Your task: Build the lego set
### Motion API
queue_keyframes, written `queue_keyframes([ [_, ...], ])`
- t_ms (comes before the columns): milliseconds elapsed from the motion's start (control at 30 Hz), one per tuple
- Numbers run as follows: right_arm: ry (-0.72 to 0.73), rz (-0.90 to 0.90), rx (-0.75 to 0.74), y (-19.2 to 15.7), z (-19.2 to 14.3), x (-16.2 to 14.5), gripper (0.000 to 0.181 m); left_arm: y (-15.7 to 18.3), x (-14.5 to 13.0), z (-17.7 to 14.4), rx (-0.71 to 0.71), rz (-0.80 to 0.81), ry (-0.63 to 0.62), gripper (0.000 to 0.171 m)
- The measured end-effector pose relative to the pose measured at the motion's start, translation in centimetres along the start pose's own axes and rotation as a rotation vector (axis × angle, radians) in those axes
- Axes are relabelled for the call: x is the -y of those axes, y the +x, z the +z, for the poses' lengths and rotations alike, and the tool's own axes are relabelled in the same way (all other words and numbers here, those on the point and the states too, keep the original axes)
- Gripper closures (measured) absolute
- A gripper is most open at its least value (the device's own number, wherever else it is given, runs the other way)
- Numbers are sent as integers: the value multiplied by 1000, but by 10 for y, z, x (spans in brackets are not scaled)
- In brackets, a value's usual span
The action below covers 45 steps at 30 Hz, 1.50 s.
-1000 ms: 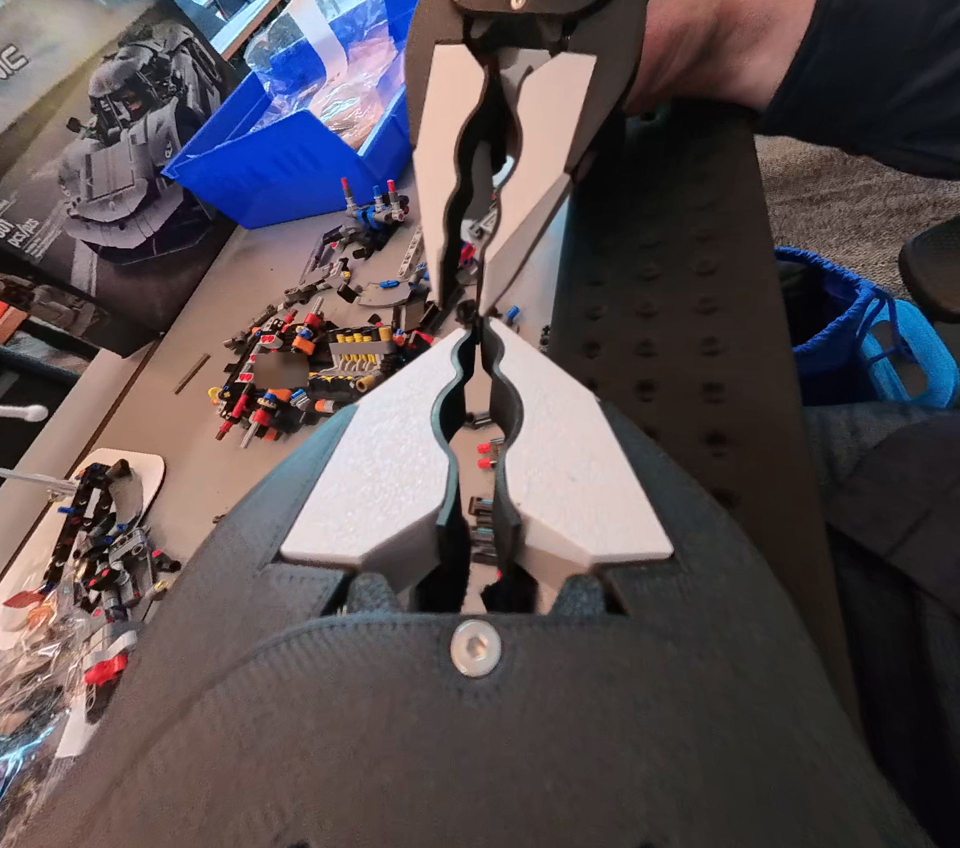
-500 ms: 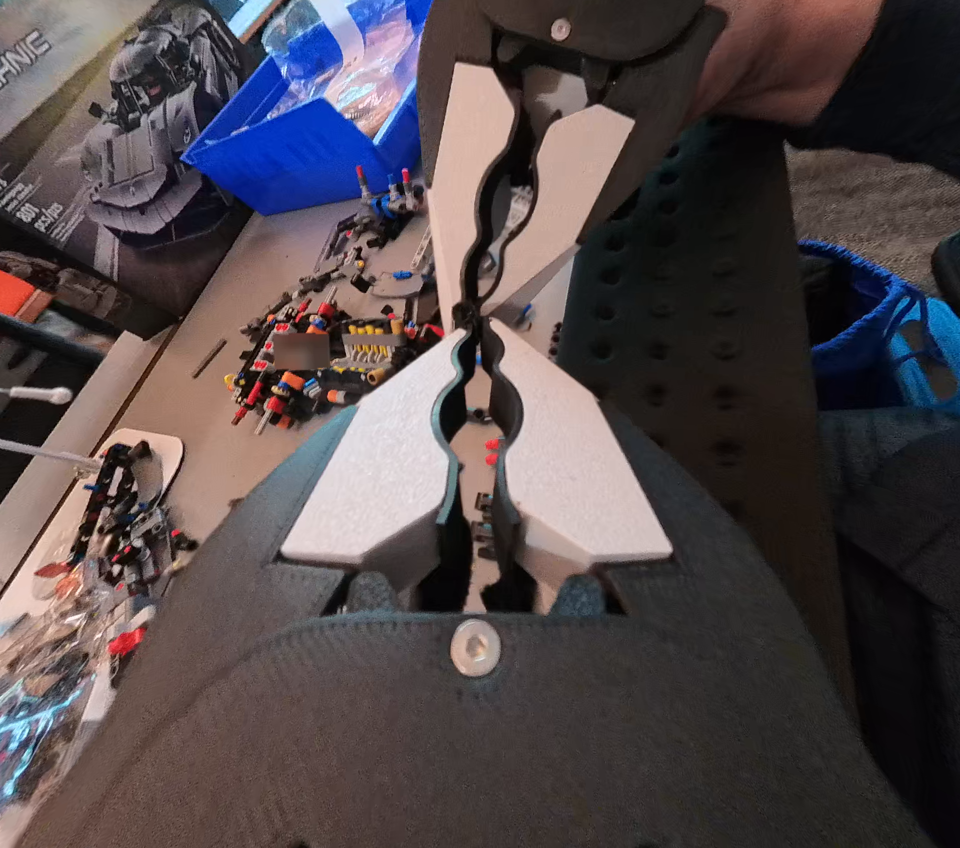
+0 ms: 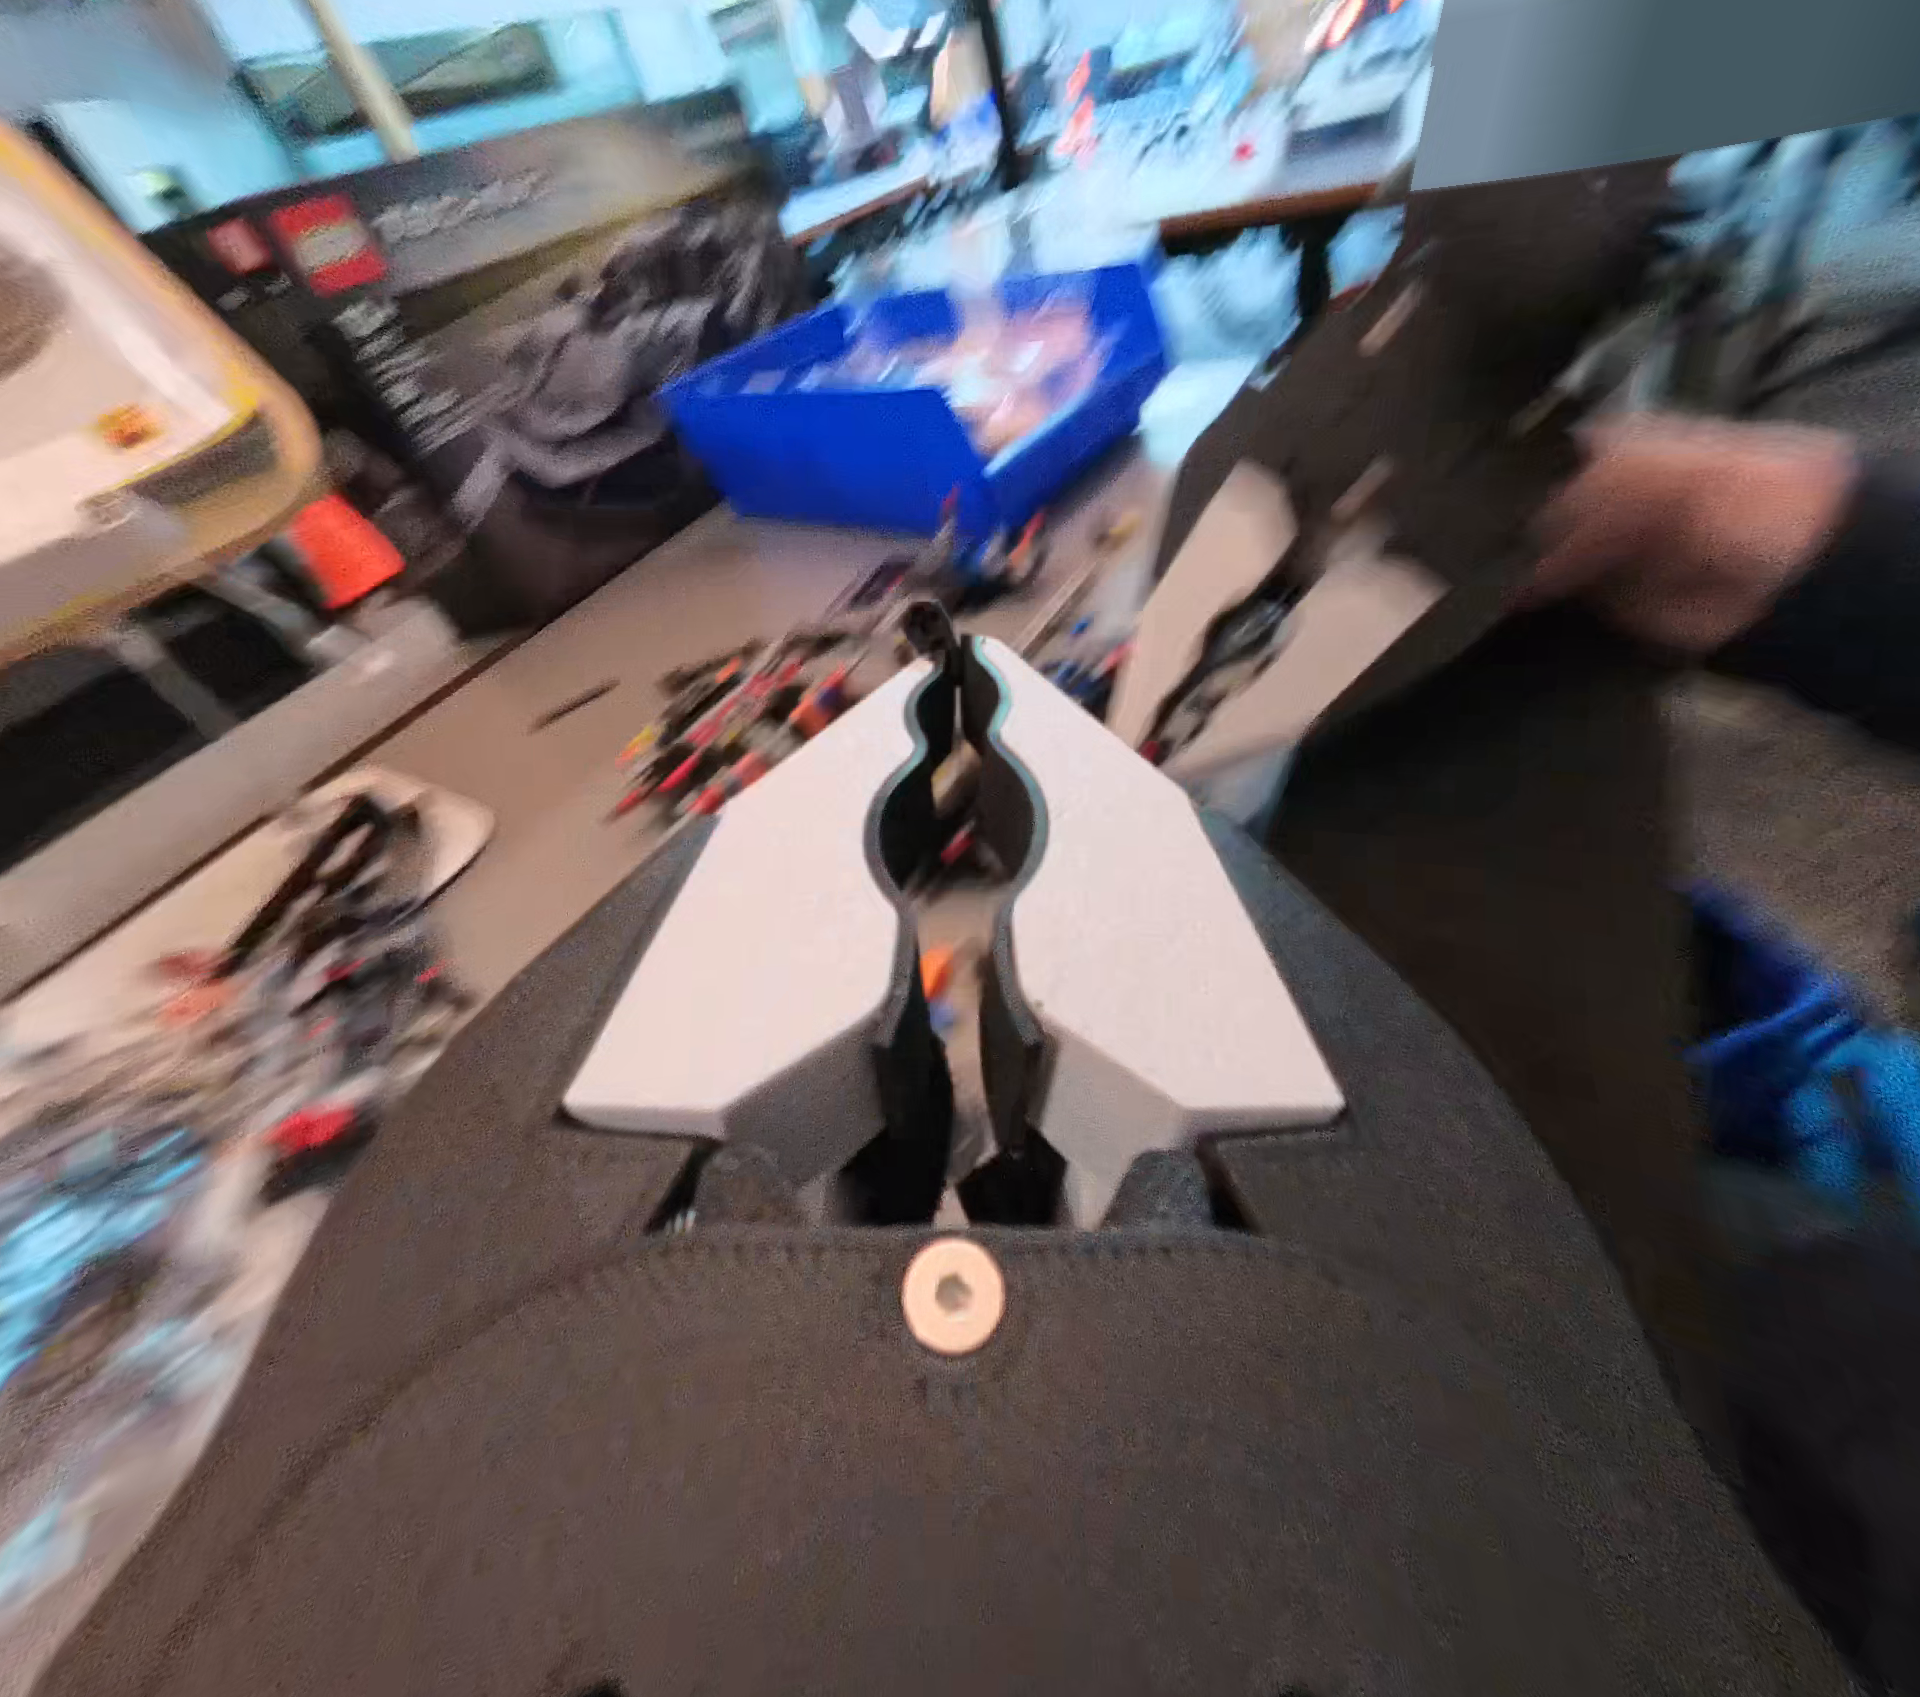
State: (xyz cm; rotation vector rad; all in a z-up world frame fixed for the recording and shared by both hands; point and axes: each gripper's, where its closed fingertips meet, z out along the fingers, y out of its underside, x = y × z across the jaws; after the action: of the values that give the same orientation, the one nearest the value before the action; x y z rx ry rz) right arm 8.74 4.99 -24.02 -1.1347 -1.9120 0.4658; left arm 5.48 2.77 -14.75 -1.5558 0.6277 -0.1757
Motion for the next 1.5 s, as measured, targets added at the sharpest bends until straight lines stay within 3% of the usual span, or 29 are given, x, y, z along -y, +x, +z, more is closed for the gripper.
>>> queue_keyframes([
  [33, 68, 15, -2, 1, -3, 17, 181, 0, -17, 4, 3, 46, -85, 171],
  [133, -20, 10, -40, 8, 9, 4, 181, 28, -16, 18, -65, 116, -100, 171],
  [200, 61, 90, -56, 18, 1, 11, 181, 21, -20, 18, -84, 53, -109, 171],
  [267, 26, 164, -29, 22, 4, -2, 181, 4, -28, 15, -43, 5, -144, 171],
  [367, 90, 182, -38, 26, -1, 5, 178, -10, -52, 13, 5, 2, -267, 171],
  [500, -32, 244, -17, 27, 9, -21, 161, -18, -69, 15, 30, 7, -354, 170],
  [700, 18, 318, -64, 43, -3, -23, 174, -18, -85, 19, 29, 61, -446, 165],
  [967, 89, 437, -58, 56, -20, -31, 169, -25, -100, 19, 17, 9, -503, 148],
  [1200, 15, 423, 42, 41, -22, -46, 164, -41, -87, 14, 78, -71, -417, 148],
  [1500, -77, 372, 142, 18, -10, -52, 166, -33, -98, 21, 109, 116, -514, 149],
])
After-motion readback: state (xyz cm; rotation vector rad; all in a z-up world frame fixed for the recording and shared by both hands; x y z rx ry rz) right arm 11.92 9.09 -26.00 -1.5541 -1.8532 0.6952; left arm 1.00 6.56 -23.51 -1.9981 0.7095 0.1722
